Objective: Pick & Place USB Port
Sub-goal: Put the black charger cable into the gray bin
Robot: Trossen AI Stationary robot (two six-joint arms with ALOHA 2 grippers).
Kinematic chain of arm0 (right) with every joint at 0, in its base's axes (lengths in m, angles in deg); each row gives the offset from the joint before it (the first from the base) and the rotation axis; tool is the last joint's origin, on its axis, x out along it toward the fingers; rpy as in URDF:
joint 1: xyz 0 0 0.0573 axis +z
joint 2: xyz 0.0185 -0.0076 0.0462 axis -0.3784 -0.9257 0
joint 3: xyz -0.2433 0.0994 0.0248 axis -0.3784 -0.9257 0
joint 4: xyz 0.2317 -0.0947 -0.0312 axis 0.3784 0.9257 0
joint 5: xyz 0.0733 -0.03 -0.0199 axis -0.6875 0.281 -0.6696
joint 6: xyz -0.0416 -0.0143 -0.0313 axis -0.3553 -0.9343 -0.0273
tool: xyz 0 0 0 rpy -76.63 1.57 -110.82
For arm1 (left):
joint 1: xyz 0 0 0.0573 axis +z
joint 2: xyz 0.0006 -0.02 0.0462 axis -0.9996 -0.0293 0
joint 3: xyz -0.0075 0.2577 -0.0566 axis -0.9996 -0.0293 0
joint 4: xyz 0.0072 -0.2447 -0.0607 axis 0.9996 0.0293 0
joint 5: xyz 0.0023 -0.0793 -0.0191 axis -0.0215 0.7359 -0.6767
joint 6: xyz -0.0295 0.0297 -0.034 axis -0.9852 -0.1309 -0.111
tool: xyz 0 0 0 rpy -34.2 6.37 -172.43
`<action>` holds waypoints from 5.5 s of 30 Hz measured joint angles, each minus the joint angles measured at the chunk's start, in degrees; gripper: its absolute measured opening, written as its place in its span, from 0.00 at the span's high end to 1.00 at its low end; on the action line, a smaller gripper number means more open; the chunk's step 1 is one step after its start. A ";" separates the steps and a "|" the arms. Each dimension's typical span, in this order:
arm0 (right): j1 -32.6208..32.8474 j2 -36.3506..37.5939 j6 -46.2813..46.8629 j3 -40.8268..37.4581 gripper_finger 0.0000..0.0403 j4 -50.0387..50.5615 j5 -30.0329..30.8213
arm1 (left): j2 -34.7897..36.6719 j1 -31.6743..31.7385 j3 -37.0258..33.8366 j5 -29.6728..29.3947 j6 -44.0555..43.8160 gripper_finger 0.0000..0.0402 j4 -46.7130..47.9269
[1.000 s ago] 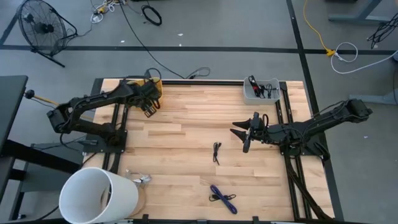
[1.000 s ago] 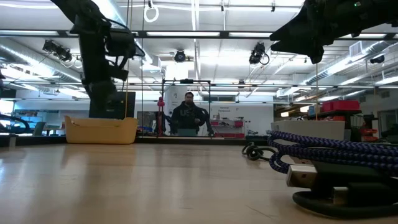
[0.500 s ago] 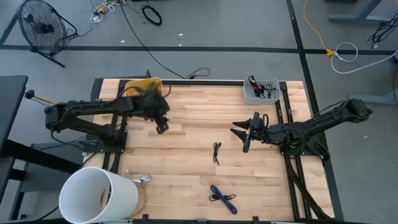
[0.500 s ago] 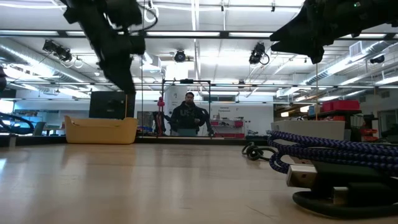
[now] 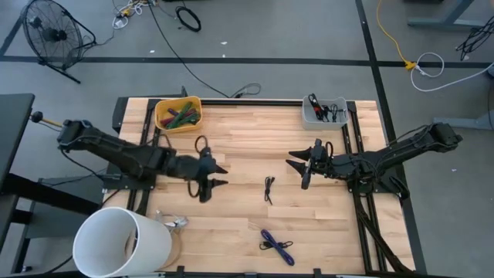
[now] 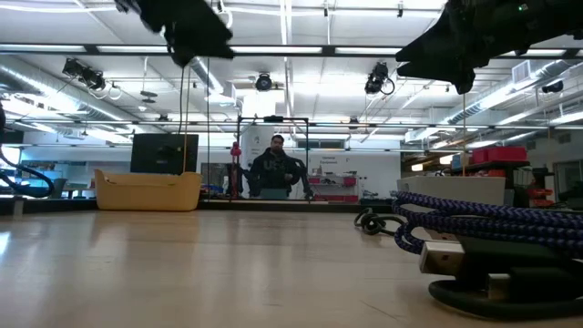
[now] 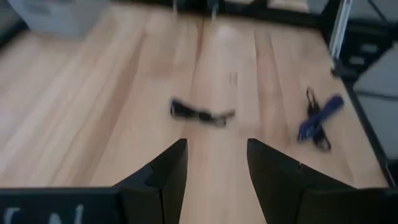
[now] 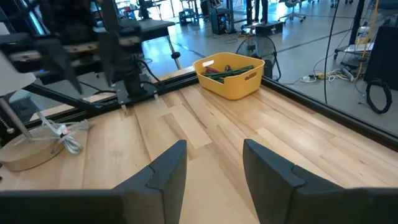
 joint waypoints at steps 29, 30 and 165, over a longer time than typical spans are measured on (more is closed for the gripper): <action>0.08 -4.06 8.34 0.50 0.60 -2.51 -11.83 | -18.50 9.88 -0.02 9.33 16.73 0.57 -39.07; 0.22 -5.15 9.84 1.04 0.60 -1.75 -12.61 | -18.50 9.88 0.00 9.41 16.73 0.57 -39.23; -53.08 -38.80 -12.02 19.96 0.98 40.68 14.95 | -18.43 10.07 0.00 9.24 18.09 0.57 -36.41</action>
